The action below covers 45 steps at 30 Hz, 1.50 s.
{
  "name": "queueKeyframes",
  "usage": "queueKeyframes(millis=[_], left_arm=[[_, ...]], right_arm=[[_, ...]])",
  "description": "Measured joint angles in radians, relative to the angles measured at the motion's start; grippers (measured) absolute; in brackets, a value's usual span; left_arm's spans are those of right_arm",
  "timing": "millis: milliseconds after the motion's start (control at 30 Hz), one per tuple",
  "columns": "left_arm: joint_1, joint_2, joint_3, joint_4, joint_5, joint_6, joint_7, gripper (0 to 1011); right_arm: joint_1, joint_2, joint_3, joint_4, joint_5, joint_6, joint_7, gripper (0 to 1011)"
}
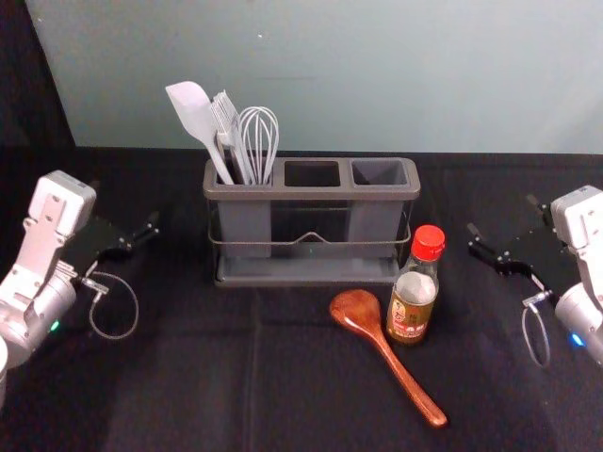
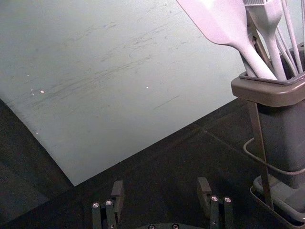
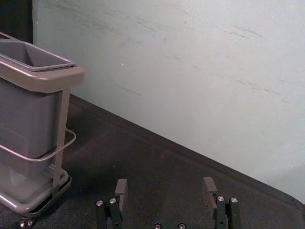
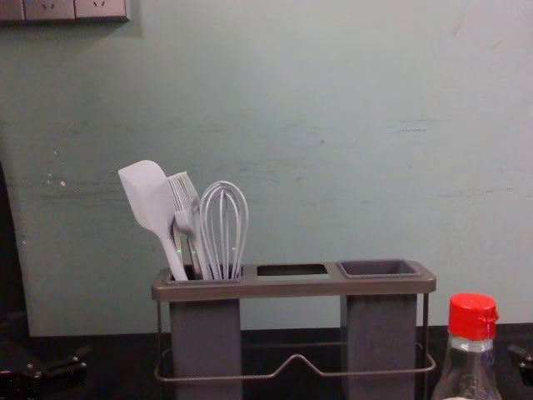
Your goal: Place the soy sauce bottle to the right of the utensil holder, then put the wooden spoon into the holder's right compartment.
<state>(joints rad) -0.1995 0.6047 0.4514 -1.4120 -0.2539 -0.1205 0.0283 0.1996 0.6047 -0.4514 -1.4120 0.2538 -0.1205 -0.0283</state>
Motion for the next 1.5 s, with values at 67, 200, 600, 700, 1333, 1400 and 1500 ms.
queueKeyframes(millis=[67, 200, 600, 700, 1333, 1400, 1500], left_arm=[[0.0, 0.0, 0.0, 0.0, 0.0, 0.0, 0.0, 1005], [0.0, 0.0, 0.0, 0.0, 0.0, 0.0, 0.0, 1005], [0.0, 0.0, 0.0, 0.0, 0.0, 0.0, 0.0, 1005], [0.0, 0.0, 0.0, 0.0, 0.0, 0.0, 0.0, 1005], [0.0, 0.0, 0.0, 0.0, 0.0, 0.0, 0.0, 1005], [0.0, 0.0, 0.0, 0.0, 0.0, 0.0, 0.0, 1005], [0.0, 0.0, 0.0, 0.0, 0.0, 0.0, 0.0, 1005]], right_arm=[[0.0, 0.0, 0.0, 0.0, 0.0, 0.0, 0.0, 1004], [0.0, 0.0, 0.0, 0.0, 0.0, 0.0, 0.0, 1004], [0.0, 0.0, 0.0, 0.0, 0.0, 0.0, 0.0, 1004], [0.0, 0.0, 0.0, 0.0, 0.0, 0.0, 0.0, 1004], [-0.019, 0.002, 0.015, -0.011, 0.006, -0.013, 0.002, 1004], [-0.04, 0.007, 0.03, -0.026, 0.015, -0.025, 0.007, 1004], [-0.076, 0.019, 0.05, -0.057, 0.024, -0.041, 0.015, 1004]])
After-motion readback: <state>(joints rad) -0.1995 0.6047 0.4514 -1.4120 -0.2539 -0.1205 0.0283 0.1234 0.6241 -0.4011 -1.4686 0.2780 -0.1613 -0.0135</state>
